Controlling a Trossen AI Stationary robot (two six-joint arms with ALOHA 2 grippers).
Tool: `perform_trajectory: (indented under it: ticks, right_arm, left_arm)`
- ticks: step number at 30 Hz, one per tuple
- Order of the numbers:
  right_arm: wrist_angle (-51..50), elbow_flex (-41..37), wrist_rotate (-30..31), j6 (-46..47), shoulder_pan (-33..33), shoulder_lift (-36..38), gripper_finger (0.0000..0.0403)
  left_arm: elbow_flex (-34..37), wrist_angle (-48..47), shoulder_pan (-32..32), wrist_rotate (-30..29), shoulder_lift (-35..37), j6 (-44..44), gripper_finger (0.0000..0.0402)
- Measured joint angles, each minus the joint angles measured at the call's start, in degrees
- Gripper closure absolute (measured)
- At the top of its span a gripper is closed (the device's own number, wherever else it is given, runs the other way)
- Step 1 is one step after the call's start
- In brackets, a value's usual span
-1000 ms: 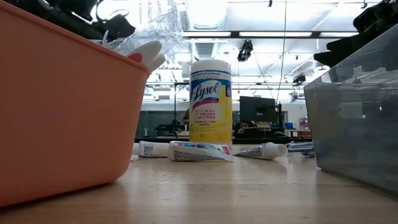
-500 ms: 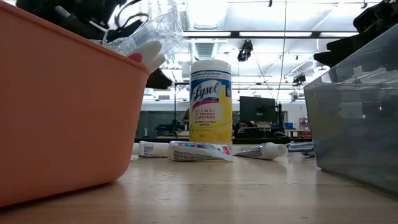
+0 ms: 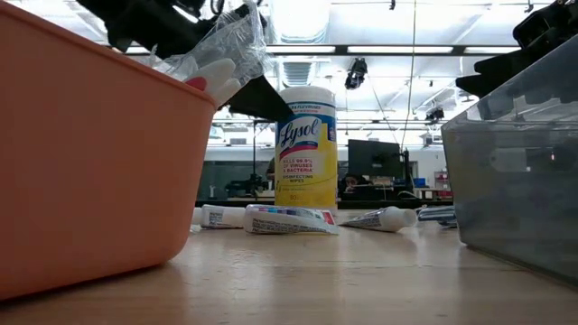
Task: Pick & Place Travel size toiletries
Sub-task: Put the white toothpaste into the black bin
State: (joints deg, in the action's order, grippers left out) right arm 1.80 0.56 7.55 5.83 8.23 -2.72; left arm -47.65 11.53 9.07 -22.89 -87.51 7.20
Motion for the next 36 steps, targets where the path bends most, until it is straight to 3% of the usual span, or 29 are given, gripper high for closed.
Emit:
perform_trajectory:
  ticks: [10,23,36]
  right_arm:
    - [0.0,0.0,0.02,-0.06,-0.02,0.0,0.0207]
    - [0.0,0.0,0.01,-0.2,-0.02,0.0,0.0207]
    - [0.0,0.0,0.0,0.01,0.0,0.0,0.0207]
  left_arm:
    - [-4.31,-2.55,1.23,5.31,-4.2,-1.21,0.0259]
    - [-4.6,-3.91,3.48,5.53,-4.7,-1.3,0.0259]
    - [-4.58,-12.22,3.53,5.51,-5.85,7.4,0.0257]
